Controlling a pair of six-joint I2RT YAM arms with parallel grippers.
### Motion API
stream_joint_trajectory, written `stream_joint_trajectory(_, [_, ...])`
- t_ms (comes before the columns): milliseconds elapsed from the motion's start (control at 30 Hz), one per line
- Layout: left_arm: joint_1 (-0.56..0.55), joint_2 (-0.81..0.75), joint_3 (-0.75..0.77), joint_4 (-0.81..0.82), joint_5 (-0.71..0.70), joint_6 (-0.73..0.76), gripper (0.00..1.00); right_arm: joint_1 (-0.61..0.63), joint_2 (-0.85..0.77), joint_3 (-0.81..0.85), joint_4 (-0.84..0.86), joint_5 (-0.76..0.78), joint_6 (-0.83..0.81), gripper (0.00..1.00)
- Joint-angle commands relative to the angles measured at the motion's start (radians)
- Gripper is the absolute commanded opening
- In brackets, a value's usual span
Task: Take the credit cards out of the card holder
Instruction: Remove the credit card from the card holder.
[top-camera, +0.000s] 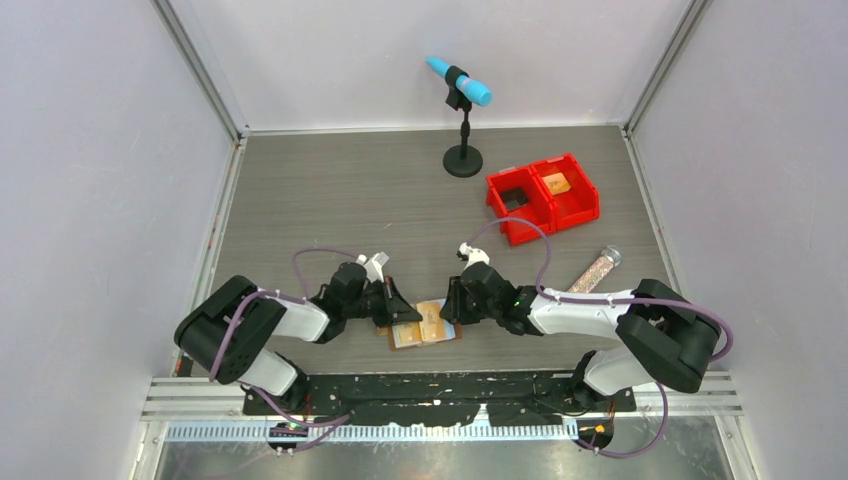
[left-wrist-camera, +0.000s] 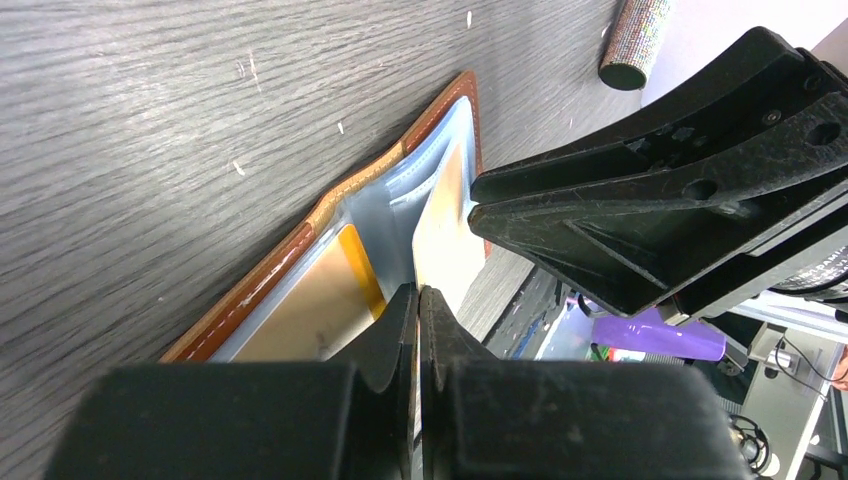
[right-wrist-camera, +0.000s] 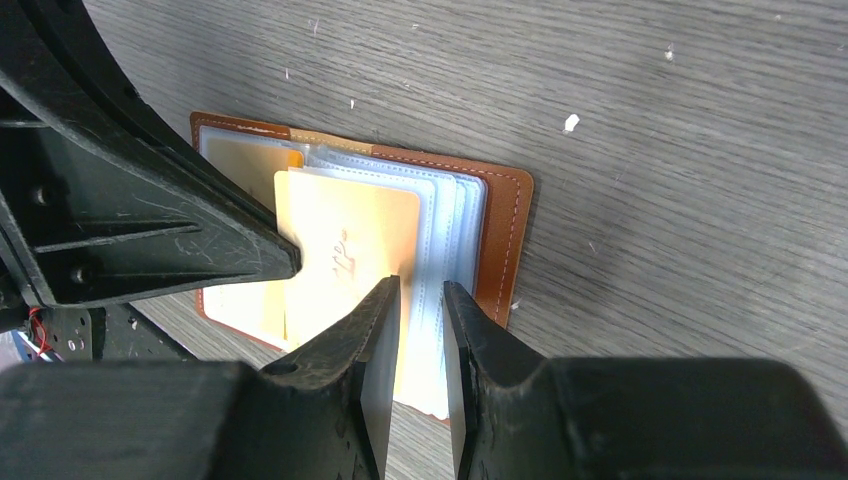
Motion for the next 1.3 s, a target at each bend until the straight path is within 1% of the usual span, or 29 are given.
stream_joint_trajectory(0, [0.02,-0.047,-0.016,-0.082,-0.004,0.067,0.0,0.004,-0.015,-0.02,-0.067,0.036,-0.006,0.3])
stream_joint_trajectory(333, [0.02,-0.148,-0.002,-0.246,-0.034,0.143,0.0,0.004,-0.009,-0.013,-0.069,0.038,-0.009,0.3])
stream_joint_trajectory(567, [0.02,-0.18,0.008,-0.3,-0.044,0.161,0.0,0.003,-0.012,-0.016,-0.072,0.04,-0.009,0.3])
stream_joint_trajectory(600, [0.02,-0.183,0.01,-0.307,-0.044,0.163,0.01,0.003,-0.014,-0.016,-0.072,0.04,-0.009,0.3])
stream_joint_trajectory(667, [0.02,-0.184,0.013,-0.312,-0.043,0.163,0.07,0.004,-0.016,-0.016,-0.072,0.04,-0.009,0.3])
stream_joint_trajectory(700, [0.021,-0.183,0.015,-0.311,-0.042,0.163,0.08,0.004,-0.019,-0.015,-0.072,0.038,-0.01,0.3])
stream_joint_trajectory(767, [0.02,-0.181,0.018,-0.31,-0.034,0.163,0.07,0.003,-0.023,-0.015,-0.072,0.038,-0.011,0.3])
stream_joint_trajectory(833, [0.02,-0.184,0.019,-0.307,-0.029,0.163,0.0,0.004,-0.025,-0.014,-0.073,0.039,-0.012,0.3])
stream_joint_trajectory(933, [0.02,-0.193,0.018,-0.312,-0.031,0.163,0.0,0.004,-0.026,-0.014,-0.074,0.04,-0.012,0.3])
stream_joint_trajectory(1267, [0.022,-0.254,0.028,-0.418,-0.078,0.185,0.0,0.004,-0.026,-0.019,-0.072,0.042,-0.012,0.3])
